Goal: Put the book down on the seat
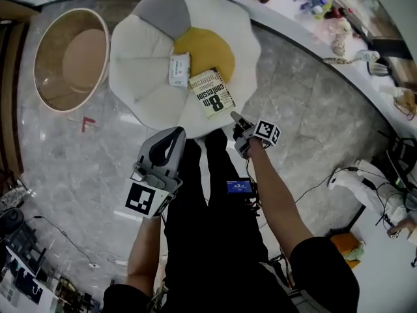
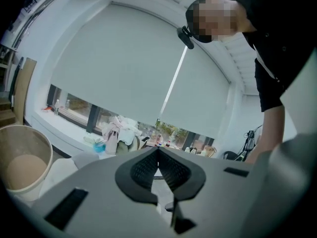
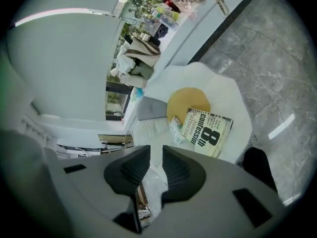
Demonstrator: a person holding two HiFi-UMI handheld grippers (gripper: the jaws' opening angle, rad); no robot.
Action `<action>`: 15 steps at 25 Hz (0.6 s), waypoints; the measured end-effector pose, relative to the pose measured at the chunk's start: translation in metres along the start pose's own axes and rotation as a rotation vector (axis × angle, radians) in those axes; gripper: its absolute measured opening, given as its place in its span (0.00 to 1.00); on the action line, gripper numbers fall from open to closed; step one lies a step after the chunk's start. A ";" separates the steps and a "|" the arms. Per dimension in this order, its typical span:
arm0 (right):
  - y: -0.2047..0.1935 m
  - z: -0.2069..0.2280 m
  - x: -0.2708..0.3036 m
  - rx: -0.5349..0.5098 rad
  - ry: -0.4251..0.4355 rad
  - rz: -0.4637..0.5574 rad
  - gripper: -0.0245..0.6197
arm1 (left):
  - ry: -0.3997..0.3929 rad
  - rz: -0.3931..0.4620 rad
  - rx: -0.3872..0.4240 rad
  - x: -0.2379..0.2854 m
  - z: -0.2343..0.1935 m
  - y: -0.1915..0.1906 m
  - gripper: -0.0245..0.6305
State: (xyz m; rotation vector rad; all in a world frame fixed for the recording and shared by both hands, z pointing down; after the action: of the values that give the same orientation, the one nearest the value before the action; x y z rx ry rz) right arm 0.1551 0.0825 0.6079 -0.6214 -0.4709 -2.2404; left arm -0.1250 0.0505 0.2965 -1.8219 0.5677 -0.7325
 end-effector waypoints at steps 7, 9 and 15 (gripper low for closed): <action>-0.009 -0.052 -0.034 -0.004 0.102 0.082 0.12 | -0.004 0.038 0.060 -0.022 -0.002 0.037 0.06; -0.013 -0.067 -0.042 -0.001 0.131 0.105 0.12 | -0.009 0.041 0.073 -0.028 0.001 0.044 0.06; -0.025 -0.109 -0.066 -0.037 0.210 0.161 0.09 | -0.050 0.041 0.051 -0.044 0.019 0.062 0.05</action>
State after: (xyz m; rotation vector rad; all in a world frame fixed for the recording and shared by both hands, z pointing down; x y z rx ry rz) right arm 0.1454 0.0814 0.4785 -0.4205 -0.2651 -2.1353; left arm -0.1452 0.0713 0.2235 -1.7715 0.5479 -0.6661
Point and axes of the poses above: the fingertips, and each gripper's own axes: x forward along the fingers, z to its right, y out of its top, the point moved 7 cm from there along -x, backward along the fingers, and after that the axes turned 7 degrees about x, right-handed, at the moved point
